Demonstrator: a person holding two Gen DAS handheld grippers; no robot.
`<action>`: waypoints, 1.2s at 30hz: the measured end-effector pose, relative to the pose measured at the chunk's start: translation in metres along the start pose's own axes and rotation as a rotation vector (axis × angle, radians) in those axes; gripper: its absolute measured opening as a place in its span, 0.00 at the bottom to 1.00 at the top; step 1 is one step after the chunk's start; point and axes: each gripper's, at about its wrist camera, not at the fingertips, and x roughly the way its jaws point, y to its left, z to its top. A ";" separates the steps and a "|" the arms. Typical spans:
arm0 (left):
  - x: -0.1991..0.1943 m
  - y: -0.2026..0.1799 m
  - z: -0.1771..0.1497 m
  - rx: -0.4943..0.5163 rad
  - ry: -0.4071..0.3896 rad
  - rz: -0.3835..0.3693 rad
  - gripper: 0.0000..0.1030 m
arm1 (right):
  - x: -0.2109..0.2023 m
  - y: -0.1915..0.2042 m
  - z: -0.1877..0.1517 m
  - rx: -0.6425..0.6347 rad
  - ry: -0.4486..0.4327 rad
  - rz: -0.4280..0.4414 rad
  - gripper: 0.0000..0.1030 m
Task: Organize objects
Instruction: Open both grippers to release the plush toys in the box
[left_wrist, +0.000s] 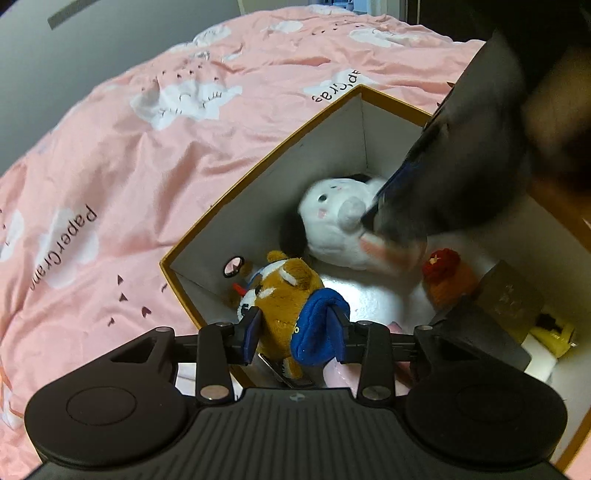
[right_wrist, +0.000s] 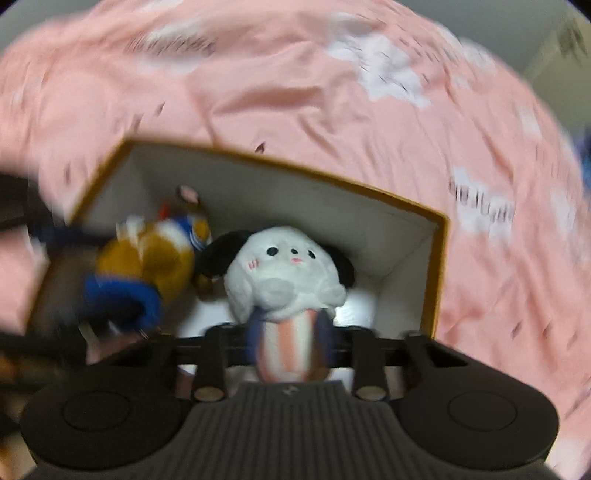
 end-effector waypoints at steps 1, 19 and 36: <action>0.001 -0.001 0.000 0.005 -0.002 0.005 0.42 | 0.000 -0.003 0.001 0.055 0.013 0.041 0.00; -0.054 0.032 -0.038 -0.367 -0.242 -0.021 0.50 | -0.049 0.035 -0.054 -0.020 -0.132 0.022 0.26; -0.168 -0.014 -0.092 -0.413 -0.434 0.108 0.76 | -0.154 0.092 -0.167 0.071 -0.492 -0.017 0.69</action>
